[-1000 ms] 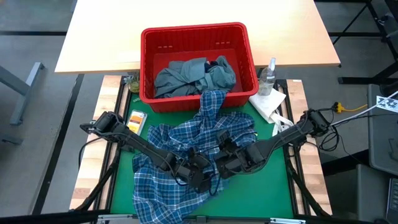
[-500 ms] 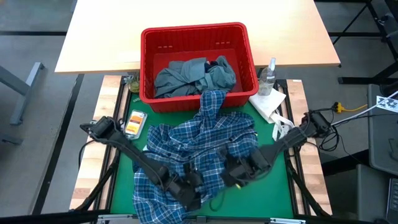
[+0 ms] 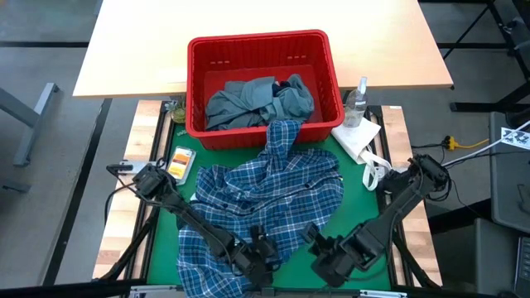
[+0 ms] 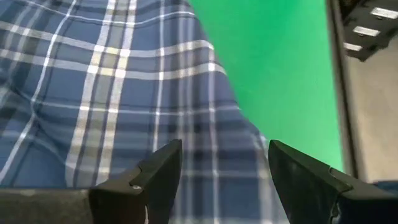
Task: Fold Laundry from Bin
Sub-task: Fold the blue shirt
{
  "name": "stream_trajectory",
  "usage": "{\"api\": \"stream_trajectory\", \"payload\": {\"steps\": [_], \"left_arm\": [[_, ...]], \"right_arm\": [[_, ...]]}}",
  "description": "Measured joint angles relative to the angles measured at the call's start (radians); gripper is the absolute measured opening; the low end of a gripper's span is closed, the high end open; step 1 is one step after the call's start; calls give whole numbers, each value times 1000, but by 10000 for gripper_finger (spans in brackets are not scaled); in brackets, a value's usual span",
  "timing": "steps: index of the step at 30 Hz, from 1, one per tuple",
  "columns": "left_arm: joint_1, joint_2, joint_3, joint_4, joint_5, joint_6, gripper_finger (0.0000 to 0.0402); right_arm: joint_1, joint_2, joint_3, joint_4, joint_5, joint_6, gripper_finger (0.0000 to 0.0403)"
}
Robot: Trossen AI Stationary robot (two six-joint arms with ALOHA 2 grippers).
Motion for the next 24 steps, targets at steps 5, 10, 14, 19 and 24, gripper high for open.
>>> {"api": "stream_trajectory", "payload": {"steps": [5, 10, 14, 19, 24], "left_arm": [[32, 14, 0, 25, 1, 2, 231], [51, 14, 0, 129, 4, 82, 231], [64, 17, 1, 176, 8, 106, 231], [68, 69, 1, 223, 8, 106, 231], [63, 113, -1, 209, 13, 92, 230]], "right_arm": [[36, 0, 0, 53, 18, 11, 1], [51, 0, -1, 82, 18, 12, 1], [47, 0, -1, 82, 19, 12, 1], [47, 0, -1, 82, 25, 12, 1], [48, 0, -1, 82, 35, 12, 1]]}}
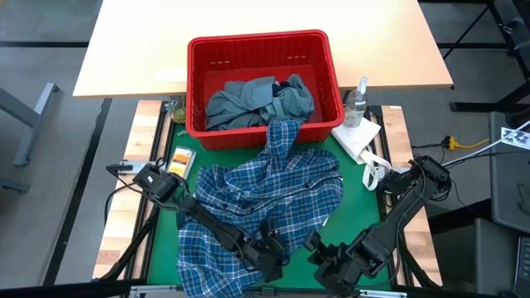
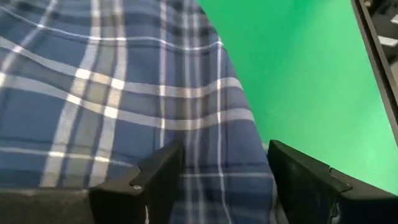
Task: Fold Laundry from Bin
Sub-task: Fold the blue shirt
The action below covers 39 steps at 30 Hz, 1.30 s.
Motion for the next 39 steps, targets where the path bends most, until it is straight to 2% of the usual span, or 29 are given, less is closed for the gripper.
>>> {"api": "stream_trajectory", "payload": {"steps": [2, 4, 10, 11, 16, 22, 26, 34, 37, 39], "left_arm": [[6, -3, 1, 0, -5, -17, 217], [11, -4, 1, -1, -6, -18, 188], [20, -28, 24, -41, 0, -10, 28], [24, -37, 36, -55, 3, -7, 14], [42, -133, 90, -208, -6, 60, 4], [71, -269, 177, -472, -68, 119, 2], [93, -343, 200, -600, -97, 123, 1], [131, -451, 201, -770, -111, 92, 1], [131, -463, 201, -814, -104, 84, 1], [131, -463, 201, -842, -95, 84, 0]], "right_arm": [[0, 0, 0, 0, 0, 0, 1], [0, 0, 0, 0, 0, 0, 1], [0, 0, 0, -1, -1, 86, 1], [0, 0, 0, -3, -4, 107, 1], [9, 1, -1, -7, -44, 134, 1], [45, 1, -1, -12, 4, 130, 1], [70, 1, -1, -31, 94, 130, 1], [59, 43, 0, -115, 345, 134, 1], [39, 73, -1, -112, 375, 134, 1], [20, 93, -1, -110, 355, 138, 1]]}}
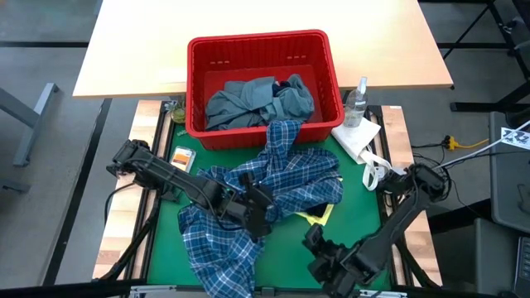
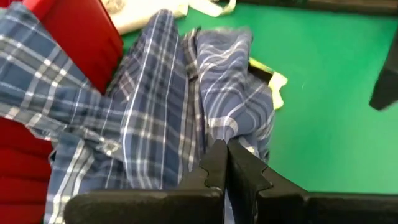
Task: Fold Laundry from Bin
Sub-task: Fold the blue shirt
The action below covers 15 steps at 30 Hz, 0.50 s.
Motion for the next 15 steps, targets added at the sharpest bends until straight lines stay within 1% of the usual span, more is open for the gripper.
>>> {"api": "stream_trajectory", "payload": {"steps": [2, 5, 7, 9, 11, 13, 15], "left_arm": [[-1, 0, 0, -19, 15, 0, 0], [-2, 0, 0, -39, 25, -21, 0], [-2, 1, 0, -43, 27, -24, 0], [-2, 1, 0, -43, 28, -24, 0], [-2, 1, 0, -50, 32, -24, 0], [-2, 1, 0, -61, 37, -24, 0], [-2, 1, 0, -62, 37, -24, 0]], "right_arm": [[-19, 14, 0, -1, -29, 15, 1], [-46, 31, 0, 5, -108, 16, 7], [-63, 36, 0, 9, -169, 17, 23], [-77, 36, 0, 23, -200, 18, 48], [-87, 36, 0, 35, -194, 25, 79], [-94, 36, 0, 37, -165, 57, 109], [-102, 36, 0, 34, -153, 62, 134]]}}
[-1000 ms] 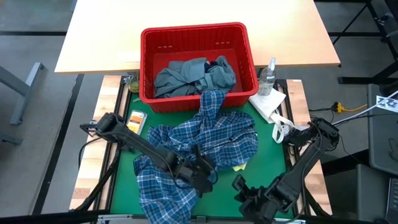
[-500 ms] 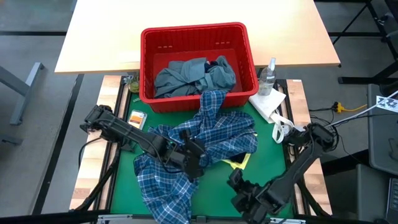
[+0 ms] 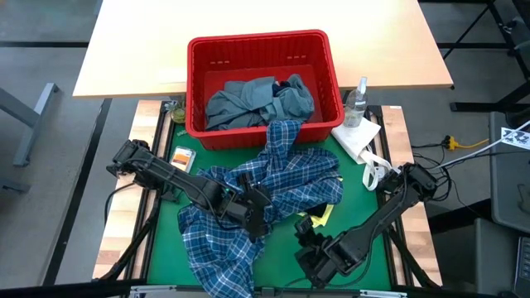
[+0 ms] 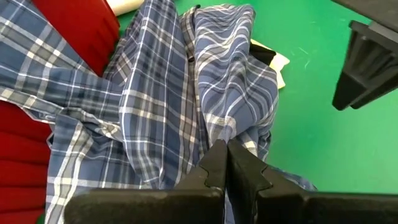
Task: Fold Laundry from Bin
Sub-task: Fold the blue shirt
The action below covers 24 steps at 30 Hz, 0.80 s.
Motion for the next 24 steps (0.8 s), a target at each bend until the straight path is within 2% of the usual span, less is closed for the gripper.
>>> {"api": "stream_trajectory", "payload": {"steps": [3, 6, 12, 15, 21, 24], "left_arm": [[0, 0, 0, -1, 0, 0, 0], [0, 0, 0, -2, 0, 0, 0], [0, 0, 0, -2, 0, -1, 0], [0, 0, 0, -2, 0, -2, 0], [-1, 1, 0, 3, 0, -2, 0], [-1, 1, 0, 3, 0, -2, 0]], "right_arm": [[-9, 0, 0, -20, -50, -33, 154], [-12, 0, 0, -22, -56, -43, 157], [-14, 0, 0, -73, 72, 2, 152], [-35, 0, -9, -93, 46, 74, 150], [-72, -1, -154, -31, 16, 94, 150], [-100, -1, -228, -13, 54, 171, 150]]}}
